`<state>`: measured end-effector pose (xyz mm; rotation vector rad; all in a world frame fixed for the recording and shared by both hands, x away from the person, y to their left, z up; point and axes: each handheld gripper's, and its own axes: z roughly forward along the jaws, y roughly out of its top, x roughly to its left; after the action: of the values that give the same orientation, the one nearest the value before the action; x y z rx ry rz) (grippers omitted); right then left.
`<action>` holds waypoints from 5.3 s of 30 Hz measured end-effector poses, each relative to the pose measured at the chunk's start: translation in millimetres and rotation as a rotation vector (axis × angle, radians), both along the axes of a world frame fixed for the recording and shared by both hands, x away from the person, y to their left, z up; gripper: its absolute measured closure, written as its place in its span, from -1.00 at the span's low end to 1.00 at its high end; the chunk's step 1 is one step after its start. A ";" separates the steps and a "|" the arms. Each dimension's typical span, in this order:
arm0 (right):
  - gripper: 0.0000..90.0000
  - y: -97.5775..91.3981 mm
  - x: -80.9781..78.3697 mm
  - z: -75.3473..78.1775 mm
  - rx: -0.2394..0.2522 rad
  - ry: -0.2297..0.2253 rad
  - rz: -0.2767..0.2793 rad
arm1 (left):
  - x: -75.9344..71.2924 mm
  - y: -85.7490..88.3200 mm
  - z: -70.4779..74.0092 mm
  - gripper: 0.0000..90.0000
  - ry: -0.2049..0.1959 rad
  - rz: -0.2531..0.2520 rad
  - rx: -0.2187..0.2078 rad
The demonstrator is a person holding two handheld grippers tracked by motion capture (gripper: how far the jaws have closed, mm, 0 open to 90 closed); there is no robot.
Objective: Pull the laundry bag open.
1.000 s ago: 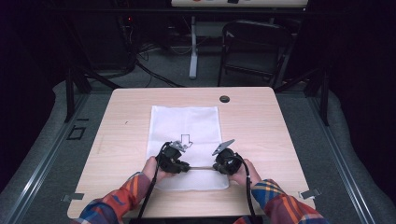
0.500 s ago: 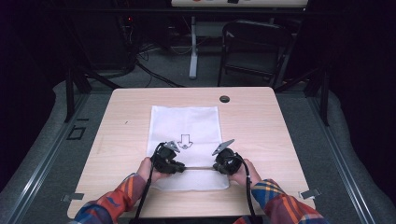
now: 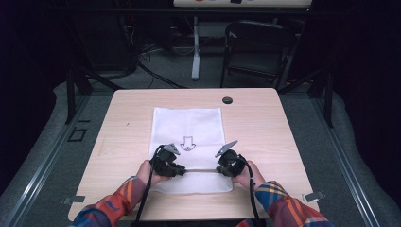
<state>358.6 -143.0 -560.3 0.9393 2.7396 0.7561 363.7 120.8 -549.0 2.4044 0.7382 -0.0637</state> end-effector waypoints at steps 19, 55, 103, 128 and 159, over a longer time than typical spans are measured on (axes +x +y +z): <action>1.00 -4.0 1.8 1.5 -0.004 0.039 0.000 | -4.2 0.4 0.1 0.80 -0.003 -0.013 0.027; 1.00 -10.6 3.8 2.9 -0.013 0.069 -0.012 | -6.9 43.7 2.1 0.80 0.012 0.056 0.070; 1.00 -16.0 6.4 4.3 -0.029 0.088 -0.018 | -9.6 71.4 5.8 0.80 0.018 0.111 0.071; 1.00 -16.0 6.4 4.3 -0.030 0.088 -0.017 | -12.4 92.5 9.6 0.80 0.017 0.156 0.078; 1.00 -19.8 7.5 5.5 -0.044 0.097 -0.014 | -14.8 106.0 6.1 0.80 0.066 0.216 0.102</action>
<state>366.1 -162.8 -554.8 1.0099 2.8167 0.6625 348.9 226.8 -542.8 2.4123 1.0502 -0.0184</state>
